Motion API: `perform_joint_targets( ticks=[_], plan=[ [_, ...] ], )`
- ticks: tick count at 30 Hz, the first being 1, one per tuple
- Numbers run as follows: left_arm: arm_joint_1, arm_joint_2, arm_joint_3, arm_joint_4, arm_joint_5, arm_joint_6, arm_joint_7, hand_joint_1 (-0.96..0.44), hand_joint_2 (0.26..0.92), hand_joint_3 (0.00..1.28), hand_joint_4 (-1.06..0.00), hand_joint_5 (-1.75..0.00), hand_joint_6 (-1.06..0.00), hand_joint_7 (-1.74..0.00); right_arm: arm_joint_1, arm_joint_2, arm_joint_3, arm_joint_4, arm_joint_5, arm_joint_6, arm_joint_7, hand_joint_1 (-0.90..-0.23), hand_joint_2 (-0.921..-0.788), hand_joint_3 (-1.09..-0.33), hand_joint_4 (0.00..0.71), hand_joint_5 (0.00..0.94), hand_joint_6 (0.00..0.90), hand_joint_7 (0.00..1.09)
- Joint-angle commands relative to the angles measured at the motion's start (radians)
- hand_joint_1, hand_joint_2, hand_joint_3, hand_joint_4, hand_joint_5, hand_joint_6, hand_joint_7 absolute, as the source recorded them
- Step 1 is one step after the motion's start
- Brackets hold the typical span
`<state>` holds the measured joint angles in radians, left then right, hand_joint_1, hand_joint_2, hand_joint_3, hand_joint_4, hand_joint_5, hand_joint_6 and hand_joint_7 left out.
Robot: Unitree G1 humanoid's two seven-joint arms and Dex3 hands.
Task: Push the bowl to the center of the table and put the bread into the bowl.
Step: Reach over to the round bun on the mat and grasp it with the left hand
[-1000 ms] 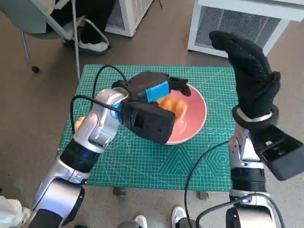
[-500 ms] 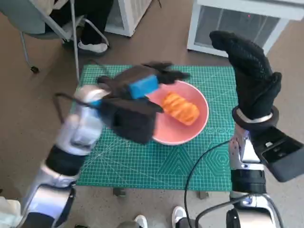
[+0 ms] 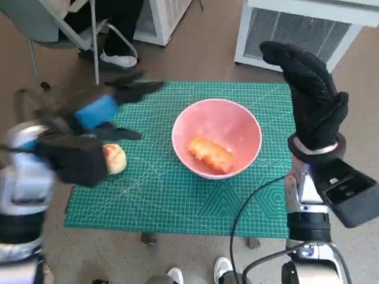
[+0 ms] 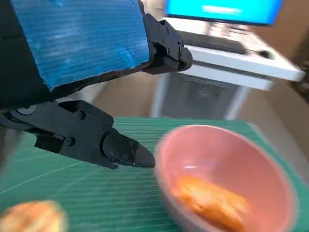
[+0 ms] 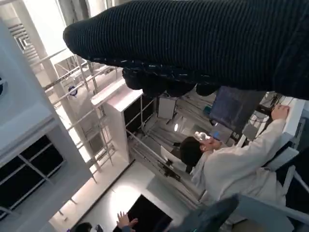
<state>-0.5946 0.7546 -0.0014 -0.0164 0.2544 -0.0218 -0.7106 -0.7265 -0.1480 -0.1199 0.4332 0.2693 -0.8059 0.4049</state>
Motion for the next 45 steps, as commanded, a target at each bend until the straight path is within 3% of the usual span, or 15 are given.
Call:
perform_joint_targets(
  ticks=[1,9,20,35,42,45],
  plan=[
    [0.066,0.058,0.052,-0.031,-0.019,-0.001,0.001,-0.21,0.869,0.00,-0.12,-0.01,-0.32,-0.01,0.010,0.006,0.002,0.020,-0.004,0.000,0.003,-0.522,-0.921,-0.848,-0.001,0.499,-0.001,0.58],
    [0.163,0.106,0.089,0.007,-0.004,-0.019,0.038,-0.22,0.869,0.00,-0.14,-0.01,-0.32,-0.01,-0.007,0.008,0.001,0.059,0.015,-0.014,0.026,-0.533,-0.921,-0.839,-0.001,0.476,-0.001,0.56],
    [0.216,0.112,0.052,0.092,0.036,-0.047,0.078,-0.19,0.858,0.00,-0.16,-0.01,-0.34,-0.01,-0.026,0.008,0.000,0.089,0.032,-0.024,0.055,-0.535,-0.921,-0.836,-0.001,0.468,-0.001,0.55],
    [0.139,0.067,-0.090,0.296,0.115,-0.035,0.088,-0.15,0.859,0.00,-0.22,-0.02,-0.38,-0.02,-0.030,0.003,-0.001,0.095,0.045,-0.021,0.081,-0.538,-0.921,-0.830,-0.001,0.469,-0.001,0.54],
    [0.125,0.065,-0.104,0.320,0.116,-0.040,0.092,-0.14,0.860,0.00,-0.25,-0.01,-0.39,-0.03,-0.030,0.003,-0.002,0.095,0.045,-0.021,0.083,-0.538,-0.921,-0.829,-0.001,0.470,-0.001,0.54],
    [0.076,0.022,-0.183,0.435,0.184,-0.002,0.099,-0.13,0.863,0.00,-0.29,-0.02,-0.43,-0.04,-0.027,-0.005,-0.003,0.082,0.048,-0.009,0.085,-0.542,-0.921,-0.829,-0.001,0.470,-0.001,0.54]
  ],
)
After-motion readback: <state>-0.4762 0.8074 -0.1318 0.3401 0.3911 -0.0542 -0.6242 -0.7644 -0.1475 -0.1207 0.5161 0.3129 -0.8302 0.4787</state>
